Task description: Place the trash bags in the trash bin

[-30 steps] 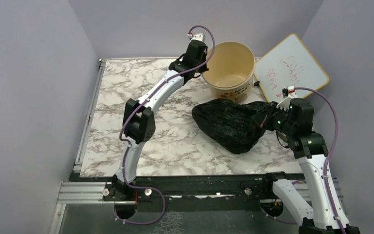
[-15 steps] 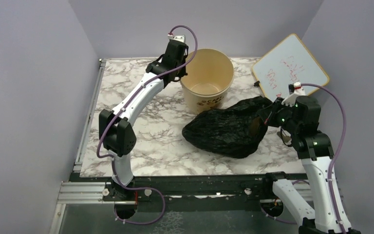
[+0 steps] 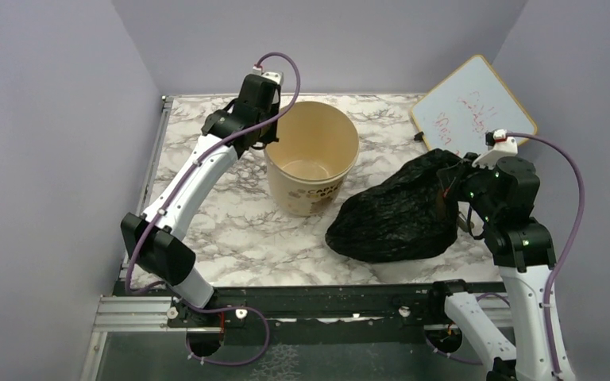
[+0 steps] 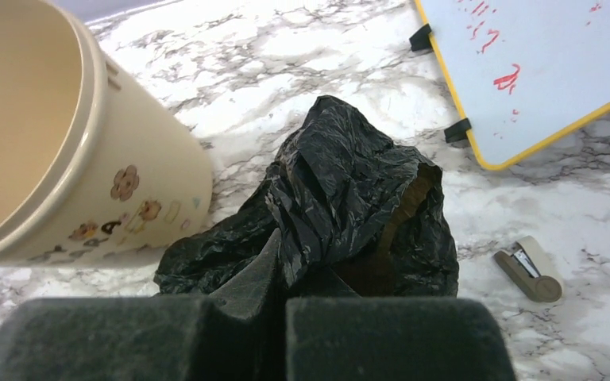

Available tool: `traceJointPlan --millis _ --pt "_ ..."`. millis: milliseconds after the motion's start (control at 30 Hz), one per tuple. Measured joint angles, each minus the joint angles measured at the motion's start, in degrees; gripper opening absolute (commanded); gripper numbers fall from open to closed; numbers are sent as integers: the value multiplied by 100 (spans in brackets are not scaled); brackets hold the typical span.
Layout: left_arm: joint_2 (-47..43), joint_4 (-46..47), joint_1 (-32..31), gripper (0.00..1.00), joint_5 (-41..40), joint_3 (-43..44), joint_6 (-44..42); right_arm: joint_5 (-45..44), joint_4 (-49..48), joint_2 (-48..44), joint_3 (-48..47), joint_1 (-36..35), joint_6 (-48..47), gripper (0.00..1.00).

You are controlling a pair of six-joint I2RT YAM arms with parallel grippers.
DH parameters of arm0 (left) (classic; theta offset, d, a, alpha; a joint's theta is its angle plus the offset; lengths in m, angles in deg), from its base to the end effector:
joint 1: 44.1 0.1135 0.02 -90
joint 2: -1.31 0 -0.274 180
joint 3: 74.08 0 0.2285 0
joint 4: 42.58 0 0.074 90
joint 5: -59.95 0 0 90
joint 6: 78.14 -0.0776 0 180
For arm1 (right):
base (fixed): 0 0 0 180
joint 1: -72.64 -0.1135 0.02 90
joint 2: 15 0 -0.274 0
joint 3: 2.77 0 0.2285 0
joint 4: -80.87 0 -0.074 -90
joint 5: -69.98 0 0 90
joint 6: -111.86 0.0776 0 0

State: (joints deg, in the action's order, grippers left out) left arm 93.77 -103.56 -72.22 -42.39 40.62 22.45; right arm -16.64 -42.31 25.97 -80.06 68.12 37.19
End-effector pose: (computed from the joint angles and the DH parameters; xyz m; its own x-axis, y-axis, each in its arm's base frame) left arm 0.3254 -0.1551 0.3800 -0.6001 0.1171 -0.7913 0.2066 0.9783 -0.0119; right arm 0.1383 0.0155 0.3754 -0.3720 0.2353 -0.8979 -0.0367 0.9628 0.2675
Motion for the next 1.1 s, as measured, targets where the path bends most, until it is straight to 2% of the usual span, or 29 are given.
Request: traceJointPlan --millis 167,300,467,633,767,900,1100 --pt "-289 -109 74 3 181 -660 26 -24 -92 11 -48 0 13 1" --pt "-315 -94 98 11 387 -940 162 48 -205 24 -46 0 114 1" --pt "-487 -81 223 20 551 -1071 302 87 -258 52 -46 0 155 1" --pt "-686 -68 352 25 540 -1132 378 72 -251 120 -61 0 114 0" --pt "-949 -26 420 38 551 -1316 365 96 -260 153 -72 0 111 1" --pt "-1016 -13 457 41 619 -1473 389 214 -315 179 -72 0 157 1" --pt "-1088 -24 566 41 721 -1714 396 258 -389 214 -70 0 203 1"
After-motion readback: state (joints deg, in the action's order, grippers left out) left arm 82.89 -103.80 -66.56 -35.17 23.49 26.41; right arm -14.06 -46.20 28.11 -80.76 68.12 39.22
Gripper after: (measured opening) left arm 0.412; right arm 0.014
